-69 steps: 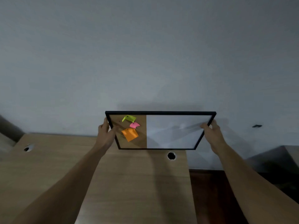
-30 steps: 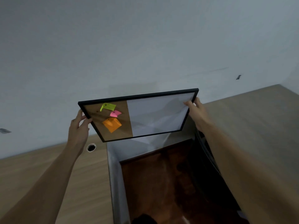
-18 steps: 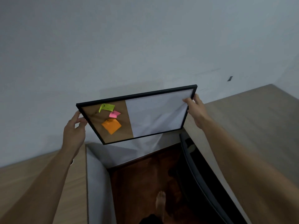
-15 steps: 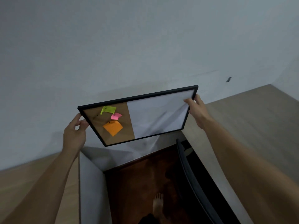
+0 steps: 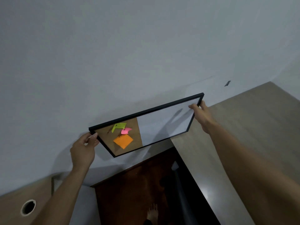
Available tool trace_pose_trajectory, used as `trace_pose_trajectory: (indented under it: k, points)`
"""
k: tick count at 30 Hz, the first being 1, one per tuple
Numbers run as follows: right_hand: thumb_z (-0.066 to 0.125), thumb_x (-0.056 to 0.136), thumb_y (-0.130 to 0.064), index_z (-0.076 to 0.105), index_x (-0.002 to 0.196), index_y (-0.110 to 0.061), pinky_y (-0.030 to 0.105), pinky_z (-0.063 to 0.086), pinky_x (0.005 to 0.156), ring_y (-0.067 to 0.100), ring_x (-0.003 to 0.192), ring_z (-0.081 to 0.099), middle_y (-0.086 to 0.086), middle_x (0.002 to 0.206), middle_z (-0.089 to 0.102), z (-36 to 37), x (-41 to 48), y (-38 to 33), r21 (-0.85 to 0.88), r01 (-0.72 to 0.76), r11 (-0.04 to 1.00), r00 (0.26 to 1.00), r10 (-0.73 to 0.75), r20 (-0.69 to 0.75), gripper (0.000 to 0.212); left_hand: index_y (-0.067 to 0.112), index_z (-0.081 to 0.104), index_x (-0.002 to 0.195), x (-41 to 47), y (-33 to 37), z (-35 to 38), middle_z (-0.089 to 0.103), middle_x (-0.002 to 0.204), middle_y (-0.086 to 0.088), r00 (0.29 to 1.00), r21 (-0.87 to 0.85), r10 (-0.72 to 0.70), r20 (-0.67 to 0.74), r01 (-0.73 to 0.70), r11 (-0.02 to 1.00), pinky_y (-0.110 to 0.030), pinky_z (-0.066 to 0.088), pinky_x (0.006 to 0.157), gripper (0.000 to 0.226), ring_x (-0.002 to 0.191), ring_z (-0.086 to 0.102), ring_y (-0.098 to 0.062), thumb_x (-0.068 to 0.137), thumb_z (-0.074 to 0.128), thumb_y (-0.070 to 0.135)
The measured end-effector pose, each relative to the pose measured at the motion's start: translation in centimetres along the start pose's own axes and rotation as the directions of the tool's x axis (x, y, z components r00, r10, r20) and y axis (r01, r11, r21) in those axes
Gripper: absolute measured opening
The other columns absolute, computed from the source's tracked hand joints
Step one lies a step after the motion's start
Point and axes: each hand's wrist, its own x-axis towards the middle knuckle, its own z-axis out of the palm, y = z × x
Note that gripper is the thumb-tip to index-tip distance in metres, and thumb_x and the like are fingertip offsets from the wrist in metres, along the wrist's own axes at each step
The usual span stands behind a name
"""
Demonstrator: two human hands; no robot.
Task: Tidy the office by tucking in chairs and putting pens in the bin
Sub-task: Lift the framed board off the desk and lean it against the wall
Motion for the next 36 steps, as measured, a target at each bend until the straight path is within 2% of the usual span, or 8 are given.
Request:
trace_pose_trajectory:
  k: [3,6,8,12,17,21,26,36]
  points:
    - [0.066,0.078,-0.056,0.052,0.135,-0.042,0.057,0.048,0.115,0.027,0.128,0.060,0.001,0.150,0.054,-0.5,3.0,0.1,-0.029,-0.021,0.999,1.000,0.021,0.008,0.060,0.042,0.078,0.091,0.8,0.0,2.7,0.081,0.089,0.022,0.998,-0.010,-0.040,-0.049,0.040,0.999,-0.046,0.057,0.103,0.017,0.099,0.082,-0.021,0.101,0.072,0.031]
    - [0.064,0.077,-0.056,0.051,0.136,-0.044,0.057,0.046,0.117,0.029,0.132,0.058,0.002,0.152,0.052,-0.6,5.0,-0.6,-0.045,-0.011,0.999,1.000,0.011,0.015,0.062,0.030,0.079,0.115,1.3,0.8,4.6,0.076,0.079,0.033,0.996,0.006,-0.033,-0.082,0.033,0.999,-0.044,0.056,0.109,0.017,0.099,0.080,-0.017,0.102,0.069,0.028]
    - [0.064,0.085,-0.051,0.044,0.148,-0.041,0.055,0.044,0.118,0.029,0.137,0.054,0.001,0.158,0.047,-0.3,6.1,-1.0,-0.074,0.008,0.997,1.000,-0.006,0.019,0.066,0.030,0.081,0.118,2.0,0.9,5.5,0.080,0.085,0.026,0.995,0.008,-0.036,-0.093,0.037,0.999,-0.046,0.055,0.111,0.022,0.099,0.080,-0.015,0.100,0.068,0.032]
    - [0.060,0.095,-0.053,0.005,0.170,-0.031,0.052,0.029,0.128,0.028,0.161,0.027,-0.004,0.180,0.009,1.0,7.2,-1.2,-0.164,0.004,0.986,0.993,0.015,0.114,0.096,0.058,0.079,0.094,3.2,0.9,6.9,0.083,0.092,0.018,0.995,-0.002,-0.042,-0.090,0.042,0.999,-0.048,0.058,0.107,0.012,0.096,0.082,-0.015,0.095,0.072,0.049]
    - [0.051,0.110,-0.047,-0.015,0.170,-0.028,0.044,0.019,0.130,0.022,0.166,0.007,-0.007,0.178,-0.021,3.7,6.1,0.6,-0.175,0.029,0.984,0.982,0.005,0.191,0.091,0.030,0.082,0.115,2.7,1.8,9.9,0.084,0.101,0.010,0.994,-0.015,-0.053,-0.099,0.052,0.999,-0.052,0.060,0.103,0.029,0.095,0.082,-0.011,0.101,0.067,0.050]
    - [0.048,0.111,-0.047,-0.013,0.170,-0.026,0.046,0.015,0.131,0.023,0.167,0.004,-0.005,0.178,-0.021,6.0,4.6,2.3,-0.163,0.018,0.986,0.979,0.017,0.206,0.088,0.026,0.073,0.116,0.4,1.7,11.9,0.079,0.105,0.011,0.995,0.057,-0.002,-0.104,0.008,0.998,-0.044,0.060,0.099,0.027,0.093,0.074,0.012,0.107,0.060,0.047]
    - [0.047,0.111,-0.048,-0.007,0.171,-0.023,0.048,0.014,0.134,0.023,0.167,0.009,-0.004,0.179,-0.020,8.7,2.8,4.7,-0.195,-0.016,0.981,0.968,0.064,0.242,0.085,0.029,0.065,0.144,-0.9,-1.9,13.3,0.068,0.144,0.009,0.993,0.256,-0.005,0.122,-0.026,0.966,-0.043,0.049,0.117,0.039,0.132,0.065,-0.011,0.108,0.060,0.042]
    - [0.042,0.113,-0.044,-0.012,0.170,-0.019,0.038,0.006,0.131,0.018,0.166,-0.006,-0.002,0.177,-0.024,10.0,3.3,6.4,-0.189,-0.071,0.979,0.951,0.124,0.282,0.083,0.017,0.049,0.160,-2.3,-2.5,17.5,0.052,0.153,0.015,0.968,0.215,-0.164,0.188,0.123,0.969,-0.023,0.032,0.117,0.054,0.141,0.047,-0.003,0.107,0.050,0.005]
